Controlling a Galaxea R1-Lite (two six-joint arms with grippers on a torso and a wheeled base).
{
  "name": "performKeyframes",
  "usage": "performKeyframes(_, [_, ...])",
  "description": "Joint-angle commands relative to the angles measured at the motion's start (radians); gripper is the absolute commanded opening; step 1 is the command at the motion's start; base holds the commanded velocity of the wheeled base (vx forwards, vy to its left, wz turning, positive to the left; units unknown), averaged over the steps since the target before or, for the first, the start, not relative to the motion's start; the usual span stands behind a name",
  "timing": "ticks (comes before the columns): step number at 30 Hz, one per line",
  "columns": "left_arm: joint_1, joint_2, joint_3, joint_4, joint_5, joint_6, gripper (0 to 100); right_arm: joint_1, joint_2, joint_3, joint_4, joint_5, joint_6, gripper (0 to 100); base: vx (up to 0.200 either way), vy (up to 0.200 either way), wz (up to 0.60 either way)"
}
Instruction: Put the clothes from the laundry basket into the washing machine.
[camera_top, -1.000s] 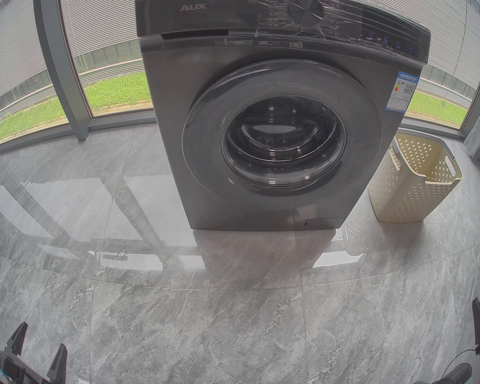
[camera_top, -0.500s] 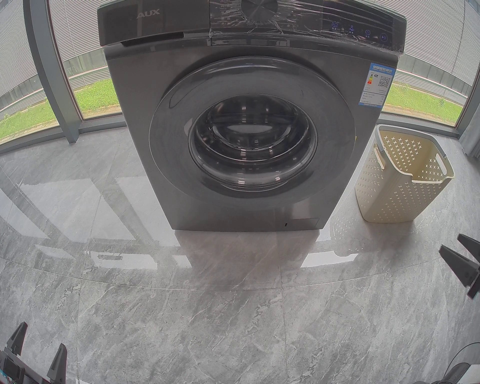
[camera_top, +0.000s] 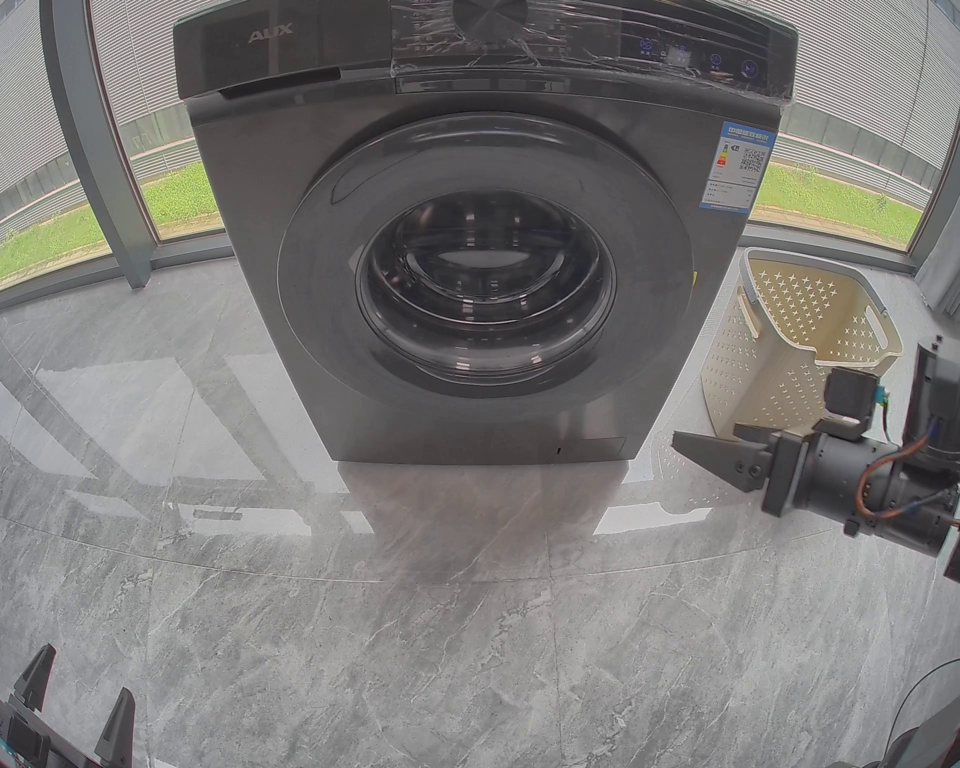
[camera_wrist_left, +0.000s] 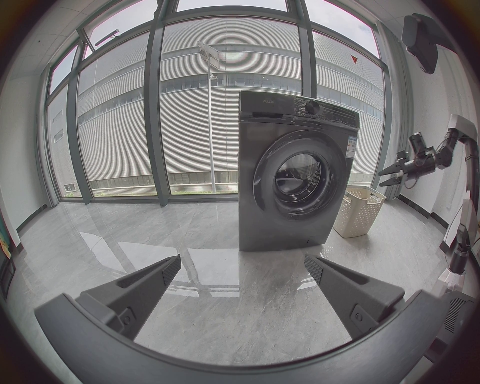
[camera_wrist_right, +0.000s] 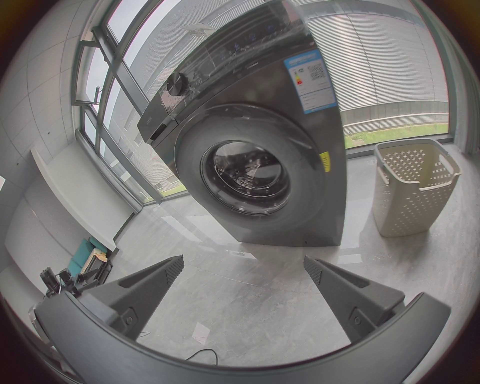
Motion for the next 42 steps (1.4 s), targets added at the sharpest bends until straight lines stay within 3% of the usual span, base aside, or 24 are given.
performKeyframes(1, [0.000, -0.008, 0.018, -0.002, -0.001, 0.003, 100, 0.033, 0.159, -0.103, -0.014, -0.004, 0.012, 100, 0.200, 0.000, 0.00])
performKeyframes(7, [0.000, -0.008, 0.018, -0.002, -0.001, -0.004, 100, 0.022, 0.213, -0.192, -0.045, -0.007, 0.026, 100, 0.200, 0.000, 0.00])
performKeyframes(18, [0.000, -0.007, 0.018, -0.002, -0.001, -0.002, 100, 0.010, 0.252, -0.236, -0.126, -0.018, 0.022, 100, 0.200, 0.000, 0.00])
performKeyframes(31, [0.000, -0.008, 0.018, -0.002, -0.003, -0.004, 100, -0.038, 0.263, -0.292, -0.129, -0.016, 0.018, 100, 0.000, 0.000, 0.00])
performKeyframes(42, [0.000, -0.008, 0.018, -0.002, -0.003, -0.004, 100, -0.064, 0.363, -0.305, -0.291, -0.029, 0.007, 100, 0.000, 0.000, 0.00])
